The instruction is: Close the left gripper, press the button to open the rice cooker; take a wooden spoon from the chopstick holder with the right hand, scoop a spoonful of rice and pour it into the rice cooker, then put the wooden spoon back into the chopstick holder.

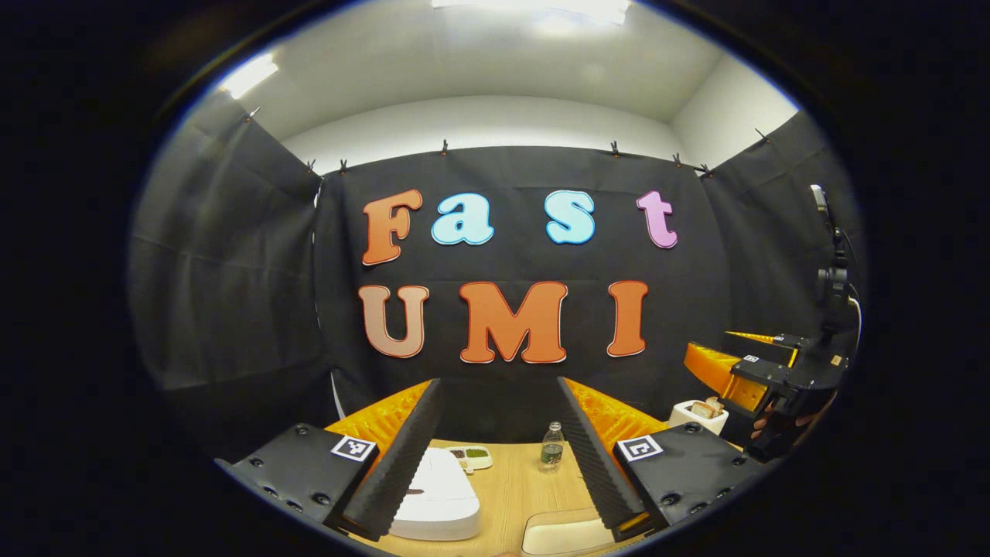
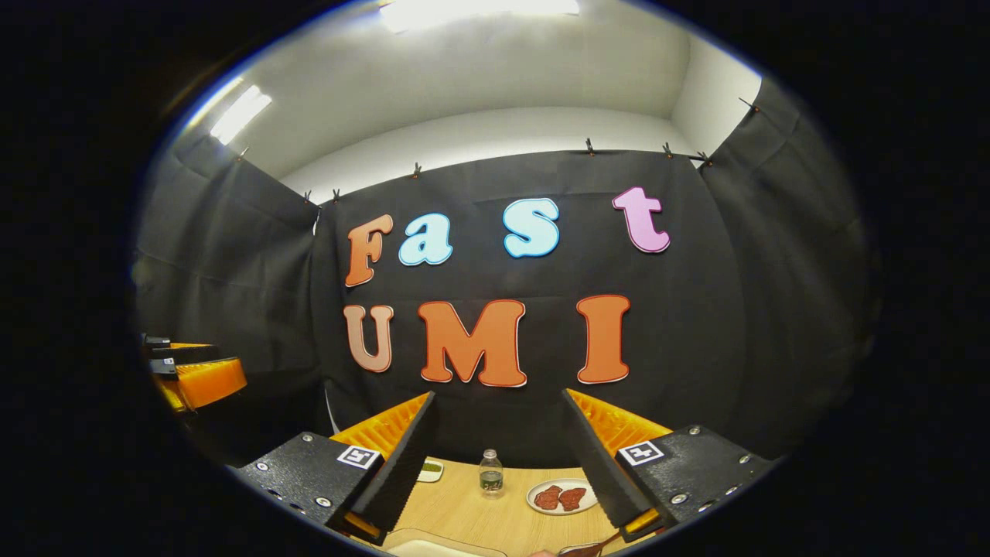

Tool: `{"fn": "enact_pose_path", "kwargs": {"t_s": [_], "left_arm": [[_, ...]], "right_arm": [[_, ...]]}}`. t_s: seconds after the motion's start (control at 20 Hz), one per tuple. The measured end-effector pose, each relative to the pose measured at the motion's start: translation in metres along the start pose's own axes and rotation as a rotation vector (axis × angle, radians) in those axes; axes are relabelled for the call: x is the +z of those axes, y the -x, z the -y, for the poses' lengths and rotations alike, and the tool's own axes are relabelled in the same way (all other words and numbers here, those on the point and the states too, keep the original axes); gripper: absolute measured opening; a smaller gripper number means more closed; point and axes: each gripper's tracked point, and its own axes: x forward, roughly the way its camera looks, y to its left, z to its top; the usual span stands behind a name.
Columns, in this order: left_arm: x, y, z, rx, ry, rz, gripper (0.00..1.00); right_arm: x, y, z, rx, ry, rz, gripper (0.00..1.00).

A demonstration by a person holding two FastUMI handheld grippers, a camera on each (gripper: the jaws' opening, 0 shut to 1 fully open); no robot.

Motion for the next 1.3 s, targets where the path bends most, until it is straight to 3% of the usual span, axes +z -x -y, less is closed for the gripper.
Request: {"fn": "enact_pose_path", "kwargs": {"t_s": [0.7,0.75,0.8,0.9,1.05,1.2,1.3], "left_arm": [[-0.022,0.003,-0.023,0.183,0.029,-0.067,0.97],[-0.025,0.000,-0.028,0.190,0.035,-0.077,0.97],[-0.030,-0.002,-0.032,0.196,0.042,-0.090,0.97],[-0.041,-0.009,-0.049,0.210,0.048,-0.118,0.96],[-0.054,-0.026,-0.075,0.196,0.057,-0.163,0.97],[-0.066,-0.046,-0.103,0.176,0.101,-0.197,0.98],[-0.080,-0.056,-0.122,0.170,0.127,-0.234,0.94]], "right_arm": [[-0.020,-0.007,-0.005,0.156,0.015,-0.052,0.96],[-0.023,-0.009,-0.004,0.156,0.016,-0.061,1.00],[-0.025,-0.012,-0.005,0.153,0.017,-0.068,0.96],[-0.028,-0.017,-0.004,0.123,0.024,-0.067,1.00],[-0.029,-0.023,-0.003,0.032,0.012,-0.062,0.96],[-0.030,-0.028,-0.020,0.006,-0.011,-0.058,1.00],[-0.034,-0.035,-0.024,-0.022,0.007,-0.068,0.96]]}}
